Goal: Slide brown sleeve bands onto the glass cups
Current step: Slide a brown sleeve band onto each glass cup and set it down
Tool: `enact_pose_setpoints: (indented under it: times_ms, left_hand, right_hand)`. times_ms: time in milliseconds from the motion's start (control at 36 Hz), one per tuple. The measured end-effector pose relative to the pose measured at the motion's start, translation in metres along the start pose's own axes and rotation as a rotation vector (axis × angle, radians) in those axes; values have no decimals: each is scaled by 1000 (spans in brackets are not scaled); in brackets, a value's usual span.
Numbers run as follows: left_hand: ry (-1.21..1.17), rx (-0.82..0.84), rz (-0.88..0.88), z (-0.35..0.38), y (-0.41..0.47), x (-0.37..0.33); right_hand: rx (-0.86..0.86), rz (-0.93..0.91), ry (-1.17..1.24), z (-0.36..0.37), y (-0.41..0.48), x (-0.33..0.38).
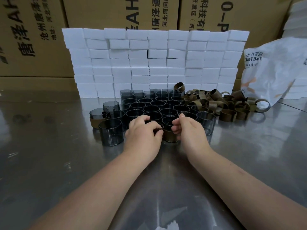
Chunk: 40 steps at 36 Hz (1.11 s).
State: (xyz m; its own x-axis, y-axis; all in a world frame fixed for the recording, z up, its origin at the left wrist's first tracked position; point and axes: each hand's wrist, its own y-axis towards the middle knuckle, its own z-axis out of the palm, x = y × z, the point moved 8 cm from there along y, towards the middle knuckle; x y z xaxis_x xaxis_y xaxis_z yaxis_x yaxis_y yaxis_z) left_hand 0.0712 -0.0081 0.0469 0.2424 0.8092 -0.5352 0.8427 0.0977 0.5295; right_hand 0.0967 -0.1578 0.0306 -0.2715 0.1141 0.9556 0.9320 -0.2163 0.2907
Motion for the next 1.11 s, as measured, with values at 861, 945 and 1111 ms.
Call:
enact_pose_setpoints:
  times_ms: [861,945,1111]
  left_hand:
    - [309,-64,-443,-31,19,67]
    - [330,-74,-427,-29,20,68]
    - [286,-206,-407,-38,18,64]
  right_hand:
    - [46,32,52,0,1,-1]
    - [159,-15,16,9,-6,7]
    - [681,-176,-262,60,-48,13]
